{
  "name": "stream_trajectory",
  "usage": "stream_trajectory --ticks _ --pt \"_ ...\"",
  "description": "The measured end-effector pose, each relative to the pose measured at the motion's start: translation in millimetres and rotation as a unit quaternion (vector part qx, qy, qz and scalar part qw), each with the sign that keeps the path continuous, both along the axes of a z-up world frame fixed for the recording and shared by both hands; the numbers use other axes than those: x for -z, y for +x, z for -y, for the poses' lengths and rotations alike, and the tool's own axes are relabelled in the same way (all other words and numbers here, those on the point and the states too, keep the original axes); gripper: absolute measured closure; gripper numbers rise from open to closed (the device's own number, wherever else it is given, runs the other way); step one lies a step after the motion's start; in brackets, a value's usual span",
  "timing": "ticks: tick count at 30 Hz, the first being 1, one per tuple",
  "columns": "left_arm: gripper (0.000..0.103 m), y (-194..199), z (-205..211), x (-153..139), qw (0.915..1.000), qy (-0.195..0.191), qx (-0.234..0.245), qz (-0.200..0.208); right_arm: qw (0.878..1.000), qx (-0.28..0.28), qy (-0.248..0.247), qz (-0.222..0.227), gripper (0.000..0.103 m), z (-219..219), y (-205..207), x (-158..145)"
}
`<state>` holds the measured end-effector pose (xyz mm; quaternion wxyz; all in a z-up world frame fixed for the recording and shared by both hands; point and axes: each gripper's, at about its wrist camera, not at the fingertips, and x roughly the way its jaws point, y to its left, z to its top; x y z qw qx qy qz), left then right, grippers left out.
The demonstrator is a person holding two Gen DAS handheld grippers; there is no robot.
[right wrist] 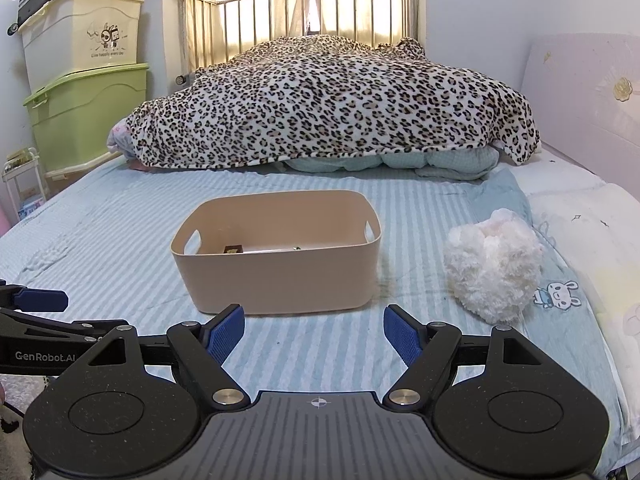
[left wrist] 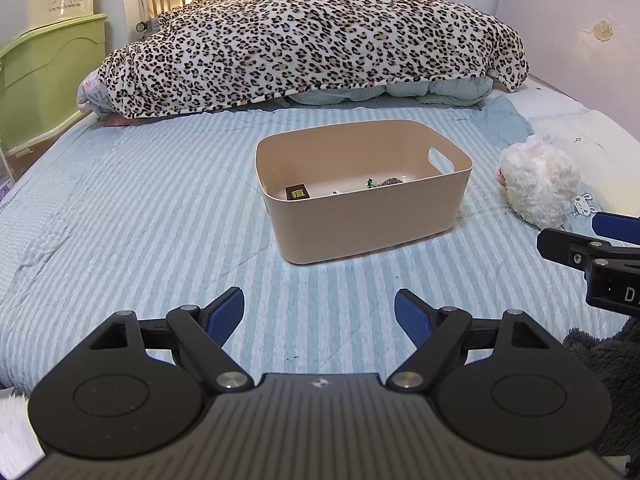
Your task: Organize objects
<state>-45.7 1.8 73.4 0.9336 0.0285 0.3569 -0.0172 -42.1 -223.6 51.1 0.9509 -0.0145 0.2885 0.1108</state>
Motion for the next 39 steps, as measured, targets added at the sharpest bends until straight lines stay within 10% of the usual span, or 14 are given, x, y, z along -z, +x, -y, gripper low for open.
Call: stream_trajectory --ticks 39 --pt "0.020 -1.7 -1.1 -3.4 0.9999 -0.003 -0.015 -0.003 0.999 -0.007 -0.021 -0.049 0.024 -1.0 4.0 12.4"
